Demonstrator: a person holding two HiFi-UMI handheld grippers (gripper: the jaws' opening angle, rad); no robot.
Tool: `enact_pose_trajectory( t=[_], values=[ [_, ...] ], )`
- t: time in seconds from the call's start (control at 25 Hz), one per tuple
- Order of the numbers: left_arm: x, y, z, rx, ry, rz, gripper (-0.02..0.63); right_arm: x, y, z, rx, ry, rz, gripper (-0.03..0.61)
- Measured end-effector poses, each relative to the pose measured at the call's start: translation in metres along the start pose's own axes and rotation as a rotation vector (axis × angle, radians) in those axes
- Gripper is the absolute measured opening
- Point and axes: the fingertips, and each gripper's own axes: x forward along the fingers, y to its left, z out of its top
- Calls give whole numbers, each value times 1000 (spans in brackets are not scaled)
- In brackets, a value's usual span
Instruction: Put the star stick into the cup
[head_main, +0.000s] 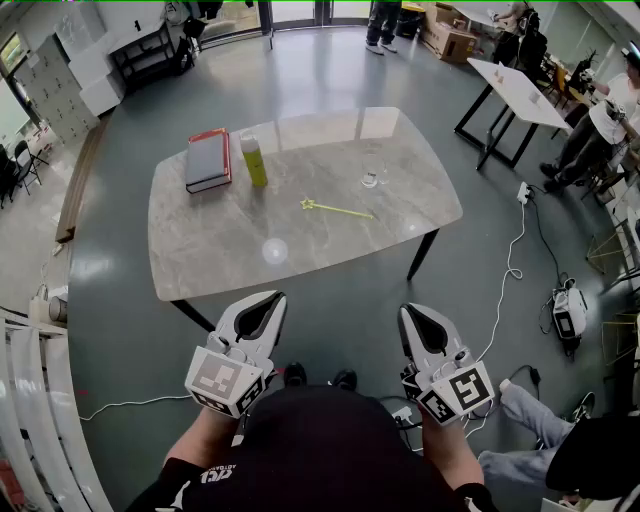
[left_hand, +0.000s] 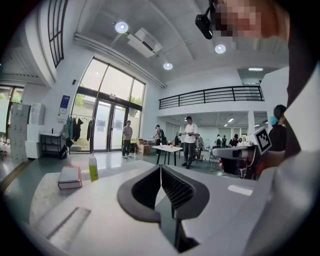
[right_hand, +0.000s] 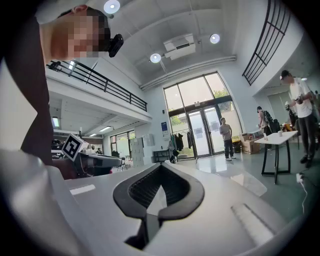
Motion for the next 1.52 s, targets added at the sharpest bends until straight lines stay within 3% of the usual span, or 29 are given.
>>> enact_pose_trajectory(
  t=[0.56, 1.12, 1.52],
  values=[
    [10, -17, -7, 2, 18, -22, 7, -16, -3, -3, 36, -17, 19, 12],
    [27, -71, 0, 30, 1, 7, 6, -76, -51, 4, 90, -90, 29, 15],
    [46, -77, 4, 28, -4, 7, 6, -70, -72, 5, 130, -92, 43, 15]
  ],
)
